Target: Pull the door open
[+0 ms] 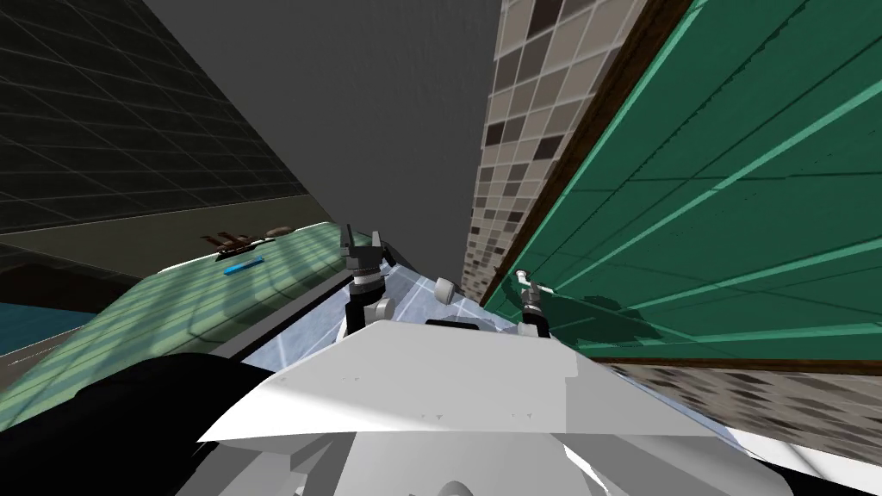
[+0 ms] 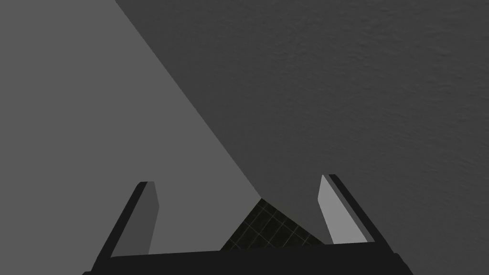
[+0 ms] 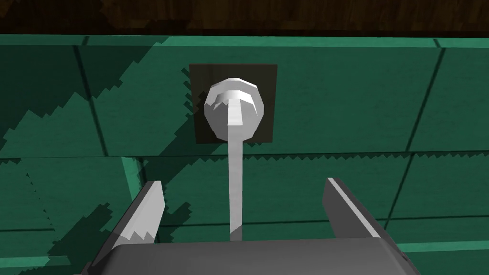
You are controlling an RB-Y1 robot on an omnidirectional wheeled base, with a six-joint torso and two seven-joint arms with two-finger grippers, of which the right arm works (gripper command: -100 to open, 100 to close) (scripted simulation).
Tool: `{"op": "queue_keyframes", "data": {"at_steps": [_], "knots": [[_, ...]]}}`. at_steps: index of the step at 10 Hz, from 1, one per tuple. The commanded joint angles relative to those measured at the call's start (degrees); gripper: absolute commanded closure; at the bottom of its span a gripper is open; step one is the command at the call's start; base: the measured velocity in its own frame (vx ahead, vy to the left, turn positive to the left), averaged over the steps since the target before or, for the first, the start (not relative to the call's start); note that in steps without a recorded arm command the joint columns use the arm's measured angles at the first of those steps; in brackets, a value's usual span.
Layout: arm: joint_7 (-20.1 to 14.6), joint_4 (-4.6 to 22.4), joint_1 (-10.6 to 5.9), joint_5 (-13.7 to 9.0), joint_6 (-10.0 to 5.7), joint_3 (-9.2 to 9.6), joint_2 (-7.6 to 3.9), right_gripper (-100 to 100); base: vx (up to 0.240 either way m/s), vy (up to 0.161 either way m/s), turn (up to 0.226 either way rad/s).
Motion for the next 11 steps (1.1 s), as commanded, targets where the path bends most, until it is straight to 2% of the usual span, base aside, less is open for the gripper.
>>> {"op": "queue_keyframes", "data": {"at_steps": [1,3,4,5,10,11], "knots": [[1.0,0.7,-0.03,-1.2,-0.19,-2.04,-0.08,-100,0.061,-0.1,0.305],[1.8,1.8,-0.39,-2.1,-0.46,-3.6,-0.12,-100,0.054,-0.09,0.244],[1.5,0.7,0.11,-1.8,-0.18,-3.01,-0.02,-100,0.015,-0.042,0.044],[1.5,0.7,0.11,-1.8,-0.18,-3.01,-0.02,100,0.0,0.005,-0.039],[1.5,0.7,0.11,-1.8,-0.18,-3.01,-0.02,100,-0.002,0.006,-0.005],[0.8,0.6,0.24,-1.2,-0.05,-2.24,-0.22,100,-0.118,-0.021,0.06]]}}
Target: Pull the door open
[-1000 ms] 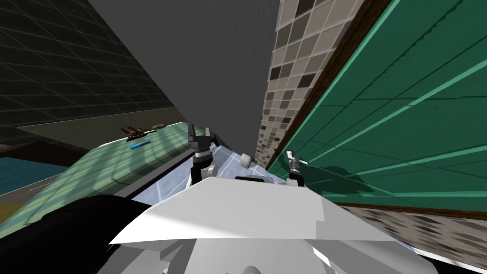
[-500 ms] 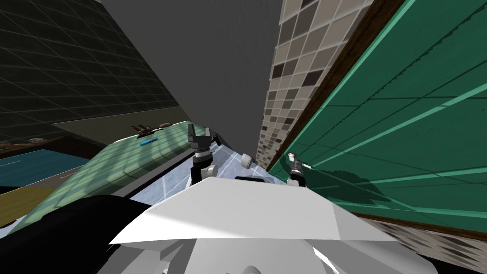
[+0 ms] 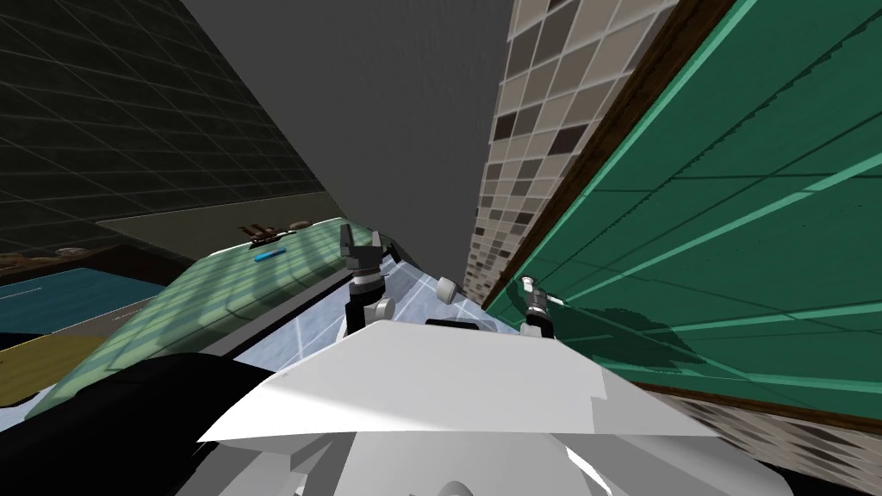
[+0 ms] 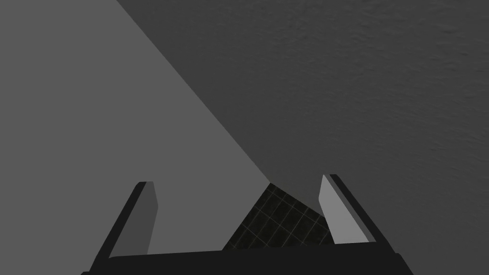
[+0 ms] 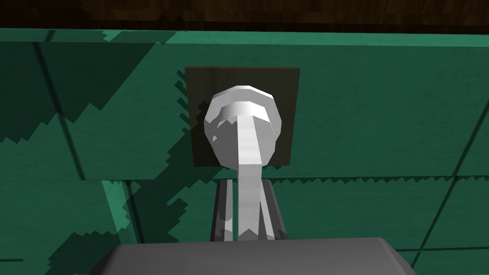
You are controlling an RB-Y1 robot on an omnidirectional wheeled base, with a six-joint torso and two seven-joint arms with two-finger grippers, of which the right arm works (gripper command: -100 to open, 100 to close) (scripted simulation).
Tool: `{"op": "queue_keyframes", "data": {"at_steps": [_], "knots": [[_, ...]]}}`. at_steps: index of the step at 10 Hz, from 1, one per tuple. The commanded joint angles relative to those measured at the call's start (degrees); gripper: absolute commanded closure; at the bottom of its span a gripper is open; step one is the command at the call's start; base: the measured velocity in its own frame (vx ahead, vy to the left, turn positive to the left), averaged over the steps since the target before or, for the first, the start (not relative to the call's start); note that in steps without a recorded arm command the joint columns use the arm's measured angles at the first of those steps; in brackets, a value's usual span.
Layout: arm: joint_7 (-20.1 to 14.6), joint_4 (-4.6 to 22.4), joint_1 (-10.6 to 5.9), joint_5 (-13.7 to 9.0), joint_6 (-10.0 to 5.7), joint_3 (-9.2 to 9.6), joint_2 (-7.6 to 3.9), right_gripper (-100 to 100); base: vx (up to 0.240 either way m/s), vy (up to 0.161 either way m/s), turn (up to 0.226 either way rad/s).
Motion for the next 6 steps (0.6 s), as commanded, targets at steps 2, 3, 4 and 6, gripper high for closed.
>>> {"op": "queue_keyframes", "data": {"at_steps": [2,3,4,6], "knots": [[-1.0,0.5,-0.2,0.8,-0.3,1.29,-0.15,100,-0.191,-0.035,0.073],[-1.5,0.4,-0.16,1.2,-0.29,1.88,-0.24,100,-0.235,-0.005,0.07],[-1.5,0.4,-0.16,1.2,-0.29,1.88,-0.24,100,-0.168,-0.008,0.028],[-3.2,-0.1,-0.02,2.7,-0.27,4.07,-0.58,100,-0.244,-0.012,0.097]]}}
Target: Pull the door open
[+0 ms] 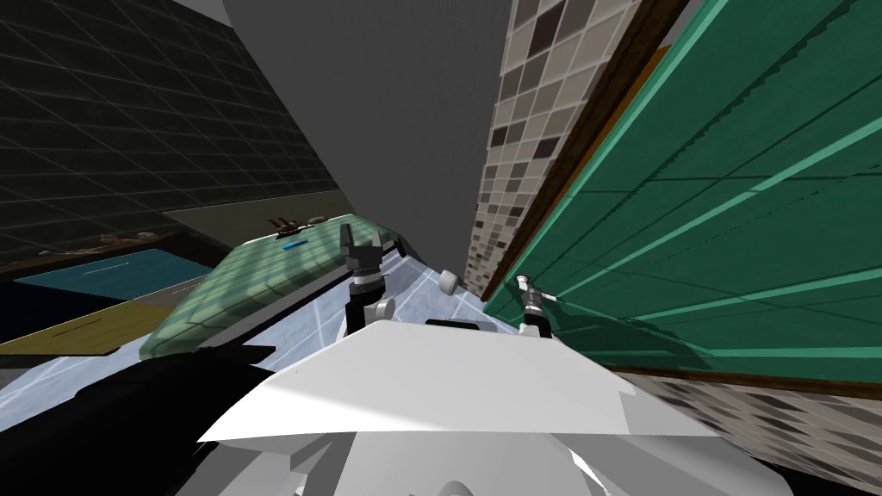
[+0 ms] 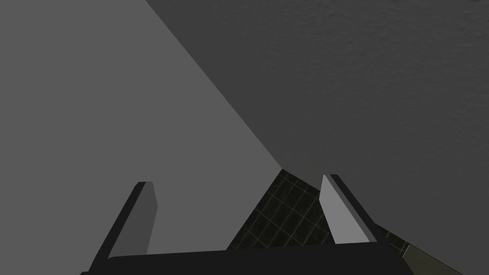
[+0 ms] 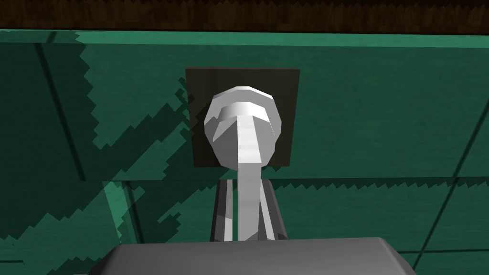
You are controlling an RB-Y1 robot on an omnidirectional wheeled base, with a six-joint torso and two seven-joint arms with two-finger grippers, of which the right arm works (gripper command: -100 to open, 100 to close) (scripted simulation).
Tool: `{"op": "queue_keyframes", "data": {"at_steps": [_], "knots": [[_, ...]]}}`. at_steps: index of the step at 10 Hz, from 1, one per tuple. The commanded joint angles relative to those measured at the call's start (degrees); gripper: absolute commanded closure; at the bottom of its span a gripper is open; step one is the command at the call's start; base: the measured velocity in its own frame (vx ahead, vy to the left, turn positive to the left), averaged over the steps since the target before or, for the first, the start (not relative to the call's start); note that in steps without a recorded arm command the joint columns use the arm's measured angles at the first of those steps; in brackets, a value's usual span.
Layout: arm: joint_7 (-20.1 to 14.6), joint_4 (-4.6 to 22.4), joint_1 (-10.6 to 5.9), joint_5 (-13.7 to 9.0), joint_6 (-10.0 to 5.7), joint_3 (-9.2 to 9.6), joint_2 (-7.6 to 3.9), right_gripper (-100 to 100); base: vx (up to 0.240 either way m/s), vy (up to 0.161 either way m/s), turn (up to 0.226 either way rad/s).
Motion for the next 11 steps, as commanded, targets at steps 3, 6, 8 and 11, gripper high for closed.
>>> {"op": "queue_keyframes", "data": {"at_steps": [3,6,8,11], "knots": [[-1.5,-2.1,0.9,1.4,0.76,2.15,0.06,100,-0.217,-0.038,0.077],[-2.5,-2.0,1.19,2.2,0.54,3.05,-0.23,100,-0.159,-0.015,0.071],[-3.1,-2.3,1.51,2.6,0.34,3.54,-0.46,100,-0.211,-0.051,0.107],[-4.8,-3.1,2.38,3.8,-0.19,4.85,-1.08,100,-0.231,-0.028,0.121]]}}
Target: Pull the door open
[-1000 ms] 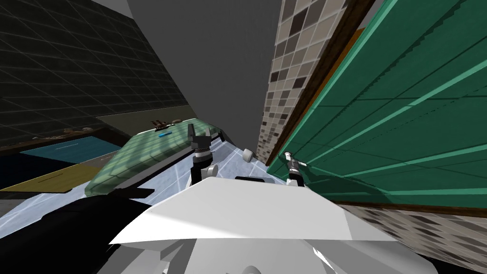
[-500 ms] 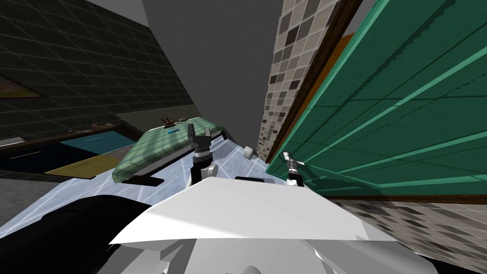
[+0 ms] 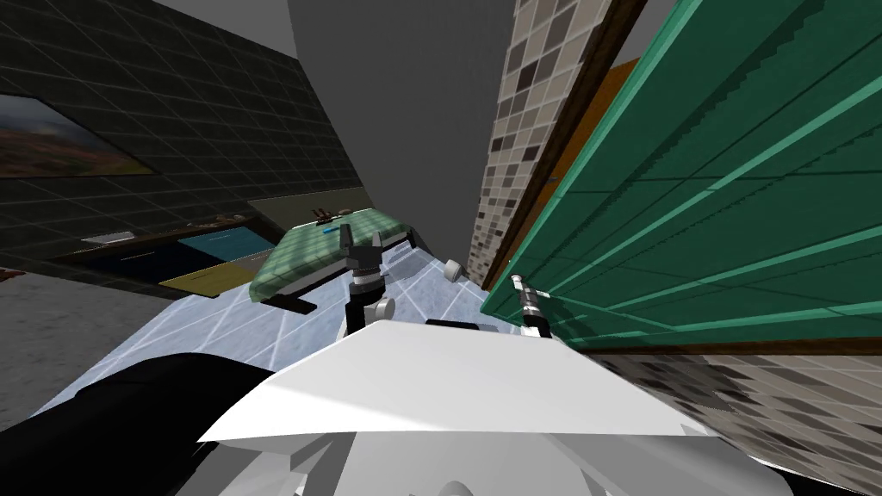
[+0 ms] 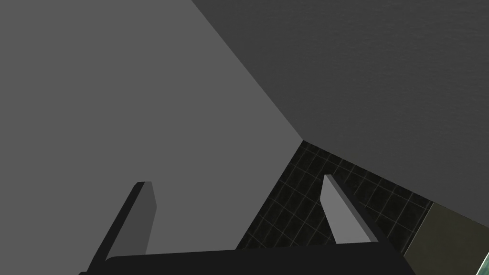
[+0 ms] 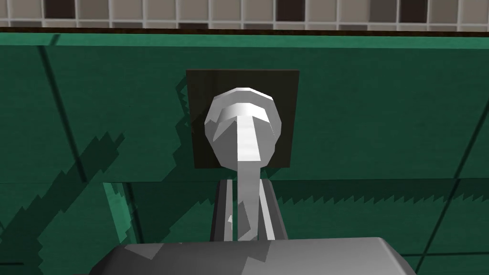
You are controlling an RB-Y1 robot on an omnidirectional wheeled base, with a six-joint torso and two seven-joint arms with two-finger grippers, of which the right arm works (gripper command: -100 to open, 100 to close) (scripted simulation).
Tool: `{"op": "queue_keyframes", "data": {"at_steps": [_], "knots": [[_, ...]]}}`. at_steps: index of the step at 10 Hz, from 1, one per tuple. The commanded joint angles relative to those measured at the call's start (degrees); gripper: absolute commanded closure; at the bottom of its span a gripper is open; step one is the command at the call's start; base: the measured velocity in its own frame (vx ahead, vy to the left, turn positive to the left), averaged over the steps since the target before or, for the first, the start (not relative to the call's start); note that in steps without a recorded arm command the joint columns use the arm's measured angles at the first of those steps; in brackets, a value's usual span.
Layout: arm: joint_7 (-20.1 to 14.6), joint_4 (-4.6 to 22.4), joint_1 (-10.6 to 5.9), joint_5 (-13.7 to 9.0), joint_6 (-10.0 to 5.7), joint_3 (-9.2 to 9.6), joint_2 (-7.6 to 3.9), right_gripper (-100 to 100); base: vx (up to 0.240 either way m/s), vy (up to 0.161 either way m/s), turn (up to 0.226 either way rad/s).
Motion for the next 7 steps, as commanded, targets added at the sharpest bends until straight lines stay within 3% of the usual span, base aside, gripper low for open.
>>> {"op": "queue_keyframes", "data": {"at_steps": [1,3,4,7], "knots": [[-1.1,-0.3,0.55,0.7,-0.53,0.83,-0.29,100,-0.288,-0.053,0.145],[-2.2,-0.8,1.12,1.5,-0.88,1.7,-0.7,100,-0.284,-0.053,0.137],[-1.8,0.1,0.51,1.3,-1.06,1.41,-0.63,100,-0.117,-0.02,0.035],[-4.3,-0.3,1.88,2.8,-2.6,3.63,-1.76,100,-0.219,-0.045,0.11]]}}
